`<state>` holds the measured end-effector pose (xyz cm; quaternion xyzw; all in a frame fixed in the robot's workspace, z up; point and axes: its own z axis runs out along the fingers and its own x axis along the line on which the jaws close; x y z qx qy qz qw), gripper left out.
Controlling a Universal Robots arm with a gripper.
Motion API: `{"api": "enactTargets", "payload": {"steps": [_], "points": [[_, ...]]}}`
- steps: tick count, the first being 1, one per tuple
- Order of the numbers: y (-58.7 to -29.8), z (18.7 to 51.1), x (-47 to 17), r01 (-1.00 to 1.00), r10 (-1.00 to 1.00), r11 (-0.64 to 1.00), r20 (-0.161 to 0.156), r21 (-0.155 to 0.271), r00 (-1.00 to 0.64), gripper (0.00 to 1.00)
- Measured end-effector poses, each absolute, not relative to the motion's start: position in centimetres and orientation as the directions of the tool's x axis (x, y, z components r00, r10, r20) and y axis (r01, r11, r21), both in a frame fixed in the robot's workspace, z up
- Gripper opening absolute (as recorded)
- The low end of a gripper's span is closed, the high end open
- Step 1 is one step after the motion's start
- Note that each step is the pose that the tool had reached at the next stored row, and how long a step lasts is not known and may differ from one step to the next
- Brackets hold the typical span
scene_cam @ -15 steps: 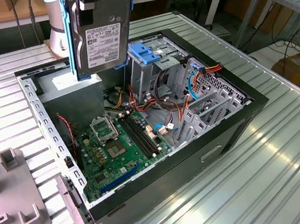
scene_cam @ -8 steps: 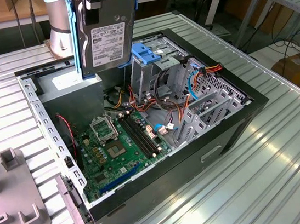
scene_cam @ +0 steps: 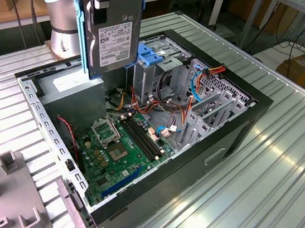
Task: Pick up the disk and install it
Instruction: 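Insert the disk into the insertion slot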
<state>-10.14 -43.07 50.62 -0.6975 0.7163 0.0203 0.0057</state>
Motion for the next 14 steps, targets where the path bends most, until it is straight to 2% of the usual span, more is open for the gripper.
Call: {"api": "enactTargets", "payload": {"steps": [14], "points": [[-43.1,50.4,-8.1,-0.999,-0.999,0.026,-0.036,0.021,-0.027,0.37]]}}
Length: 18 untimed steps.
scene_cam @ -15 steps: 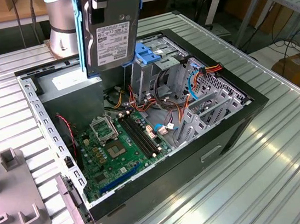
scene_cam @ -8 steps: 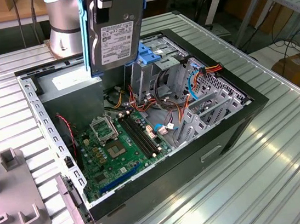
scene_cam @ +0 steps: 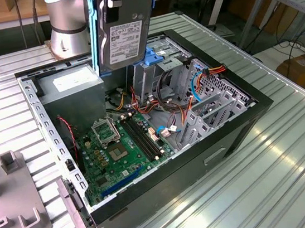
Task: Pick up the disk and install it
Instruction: 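Insert the disk into the insertion slot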
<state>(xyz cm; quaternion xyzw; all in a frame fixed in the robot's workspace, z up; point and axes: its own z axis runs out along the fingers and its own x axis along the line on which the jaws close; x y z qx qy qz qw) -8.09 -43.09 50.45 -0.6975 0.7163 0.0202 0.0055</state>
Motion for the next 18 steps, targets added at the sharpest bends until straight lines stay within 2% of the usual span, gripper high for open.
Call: {"api": "enactTargets", "payload": {"steps": [18], "points": [[-45.1,50.4,-7.2,-0.999,-0.999,0.026,-0.036,0.021,-0.027,0.37]]}}
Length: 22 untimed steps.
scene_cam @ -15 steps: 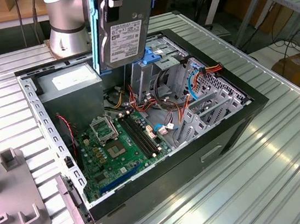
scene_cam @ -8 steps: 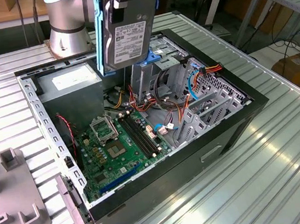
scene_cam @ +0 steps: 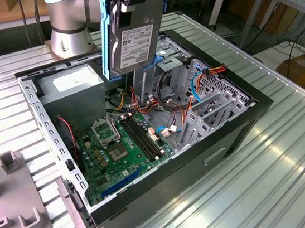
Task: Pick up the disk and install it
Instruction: 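Insert the disk into the insertion slot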
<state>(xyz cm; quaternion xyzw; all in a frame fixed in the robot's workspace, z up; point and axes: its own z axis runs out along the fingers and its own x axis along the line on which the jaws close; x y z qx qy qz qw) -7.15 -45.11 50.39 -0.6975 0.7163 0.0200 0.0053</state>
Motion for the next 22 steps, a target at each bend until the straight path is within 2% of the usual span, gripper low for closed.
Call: {"api": "enactTargets", "payload": {"steps": [22], "points": [[-47.4,50.3,-6.5,-0.999,-0.999,0.026,-0.033,0.021,-0.027,0.37]]}}
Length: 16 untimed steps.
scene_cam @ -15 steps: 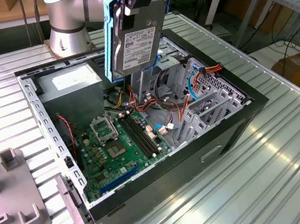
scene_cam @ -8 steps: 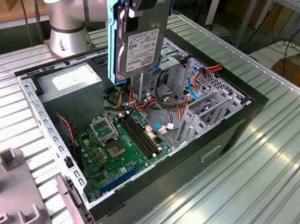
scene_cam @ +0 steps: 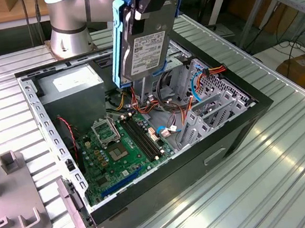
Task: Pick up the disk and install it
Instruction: 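Insert the disk into the insertion slot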
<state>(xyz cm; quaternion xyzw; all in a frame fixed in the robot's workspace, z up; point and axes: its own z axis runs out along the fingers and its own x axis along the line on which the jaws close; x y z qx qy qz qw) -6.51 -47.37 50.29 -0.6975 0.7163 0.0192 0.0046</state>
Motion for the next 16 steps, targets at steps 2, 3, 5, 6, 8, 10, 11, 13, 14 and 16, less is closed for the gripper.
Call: {"api": "enactTargets", "payload": {"steps": [2,3,5,6,8,10,11,13,14,16], "points": [[-47.5,50.3,-6.5,-0.999,-0.999,0.026,-0.033,0.021,-0.027,0.37],[-47.6,50.3,-6.4,-0.999,-0.999,0.026,-0.033,0.021,-0.027,0.37],[-47.9,50.3,-6.4,-0.999,-0.999,0.026,-0.033,0.021,-0.027,0.37],[-48.1,50.3,-6.3,-0.999,-0.999,0.026,-0.032,0.021,-0.027,0.37],[-48.6,50.3,-6.0,-0.999,-0.999,0.026,-0.032,0.021,-0.027,0.37],[-48.9,50.3,-5.9,-0.999,-0.999,0.026,-0.031,0.021,-0.027,0.37],[-49.0,50.3,-5.8,-0.999,-0.999,0.026,-0.031,0.021,-0.027,0.37],[-49.5,50.2,-5.1,-0.999,-0.999,0.026,-0.031,0.021,-0.027,0.37],[-49.5,50.2,-4.9,-0.999,-0.999,0.026,-0.031,0.021,-0.027,0.37],[-49.7,50.2,-4.5,-0.999,-0.999,0.026,-0.031,0.021,-0.027,0.37]]}}
